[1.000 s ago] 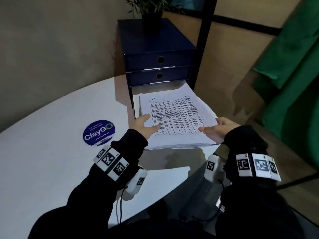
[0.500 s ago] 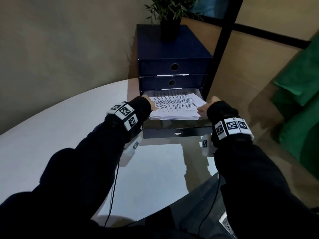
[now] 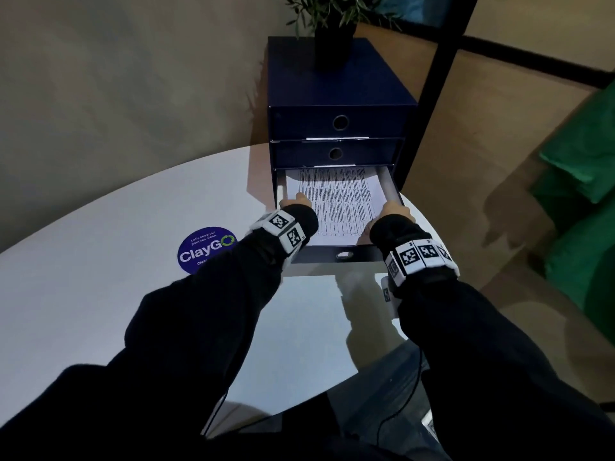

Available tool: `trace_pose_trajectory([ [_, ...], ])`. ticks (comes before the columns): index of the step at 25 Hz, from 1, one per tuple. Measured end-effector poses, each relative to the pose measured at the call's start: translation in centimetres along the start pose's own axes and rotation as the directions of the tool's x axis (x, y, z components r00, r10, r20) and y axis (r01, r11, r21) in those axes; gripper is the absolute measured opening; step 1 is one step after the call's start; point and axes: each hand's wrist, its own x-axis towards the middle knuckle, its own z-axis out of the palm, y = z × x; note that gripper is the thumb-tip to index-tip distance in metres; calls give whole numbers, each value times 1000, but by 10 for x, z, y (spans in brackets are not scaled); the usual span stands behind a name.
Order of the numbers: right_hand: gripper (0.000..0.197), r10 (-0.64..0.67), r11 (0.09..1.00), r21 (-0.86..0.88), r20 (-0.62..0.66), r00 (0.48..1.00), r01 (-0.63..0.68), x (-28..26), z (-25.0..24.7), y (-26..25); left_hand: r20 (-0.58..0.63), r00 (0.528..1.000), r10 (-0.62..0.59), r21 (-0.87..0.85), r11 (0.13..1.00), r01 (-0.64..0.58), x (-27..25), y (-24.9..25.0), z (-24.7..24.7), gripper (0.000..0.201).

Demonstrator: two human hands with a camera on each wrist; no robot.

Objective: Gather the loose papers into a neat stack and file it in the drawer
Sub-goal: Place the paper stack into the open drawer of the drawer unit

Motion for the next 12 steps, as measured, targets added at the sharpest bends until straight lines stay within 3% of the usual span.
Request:
trace_pose_trajectory([
  [3, 30, -7, 994, -112, 8, 1000, 8, 1, 8, 9, -17, 999, 41, 195, 980, -37, -6, 0, 10, 52],
  [5, 10, -14, 993, -115, -43, 999, 9, -4, 8, 11, -49, 999, -6, 155, 988, 13, -11, -2, 18, 52],
  [8, 34, -16, 987, -162, -64, 998, 5, -7, 14, 7, -69, 997, -31, 102, 994, 38, -21, 2, 28, 59],
  [12, 49, 20, 993, -111, -192, 981, -42, -12, 29, 2, -7, 1000, -16, 97, 995, 17, -25, 2, 31, 69],
])
